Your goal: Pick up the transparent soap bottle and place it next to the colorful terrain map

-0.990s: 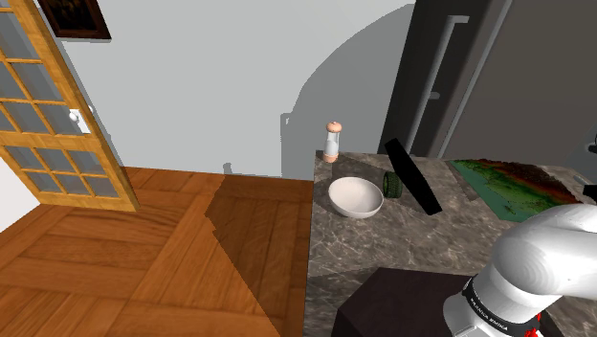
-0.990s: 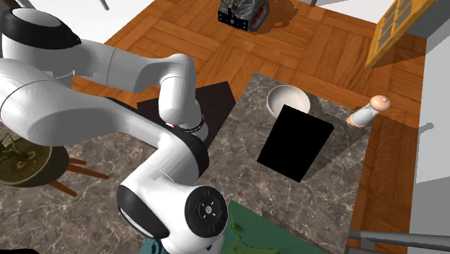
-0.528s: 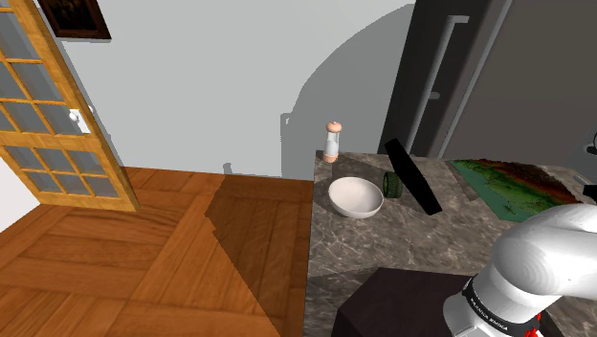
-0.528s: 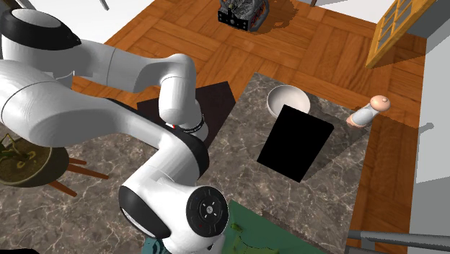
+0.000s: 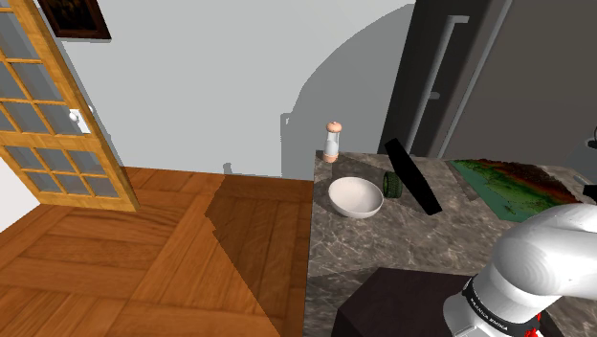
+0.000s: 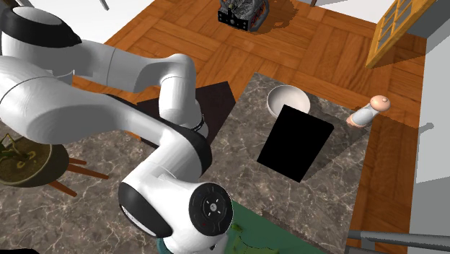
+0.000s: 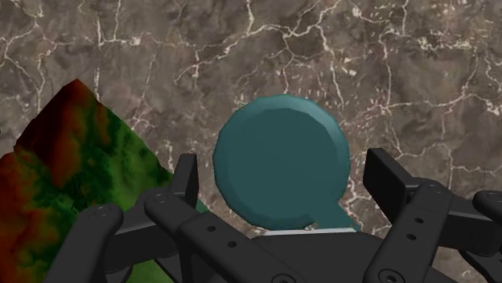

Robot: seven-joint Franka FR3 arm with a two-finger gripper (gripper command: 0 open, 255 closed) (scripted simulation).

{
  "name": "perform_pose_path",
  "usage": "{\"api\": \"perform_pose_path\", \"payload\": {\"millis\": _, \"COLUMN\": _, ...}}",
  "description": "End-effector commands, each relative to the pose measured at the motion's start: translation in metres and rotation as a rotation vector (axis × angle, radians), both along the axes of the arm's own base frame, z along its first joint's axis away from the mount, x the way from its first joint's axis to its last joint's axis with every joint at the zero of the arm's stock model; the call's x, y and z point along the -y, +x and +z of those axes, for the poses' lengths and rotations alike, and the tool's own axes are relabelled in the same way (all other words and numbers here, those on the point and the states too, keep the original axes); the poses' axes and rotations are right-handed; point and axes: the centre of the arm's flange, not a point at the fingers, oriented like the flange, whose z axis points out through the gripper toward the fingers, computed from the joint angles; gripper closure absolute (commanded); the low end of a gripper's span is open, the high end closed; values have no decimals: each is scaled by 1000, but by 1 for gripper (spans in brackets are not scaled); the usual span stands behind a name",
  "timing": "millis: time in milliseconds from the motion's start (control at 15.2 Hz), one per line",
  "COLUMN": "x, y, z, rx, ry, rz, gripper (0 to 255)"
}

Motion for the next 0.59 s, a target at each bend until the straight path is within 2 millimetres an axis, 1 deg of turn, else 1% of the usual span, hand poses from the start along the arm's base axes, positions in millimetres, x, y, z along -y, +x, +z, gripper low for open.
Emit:
{"api": "perform_pose_path", "payload": {"millis": 0, "x": -3, "y": 10, "z": 20, "rx": 1, "ry": 1, "rz": 0, "gripper": 0}}
{"api": "perform_pose_path", "payload": {"millis": 66, "x": -3, "y": 14, "z": 30, "rx": 1, "ry": 1, "rz": 0, "gripper": 0}}
{"api": "perform_pose_path", "payload": {"millis": 528, "x": -3, "y": 14, "z": 30, "rx": 1, "ry": 1, "rz": 0, "gripper": 0}}
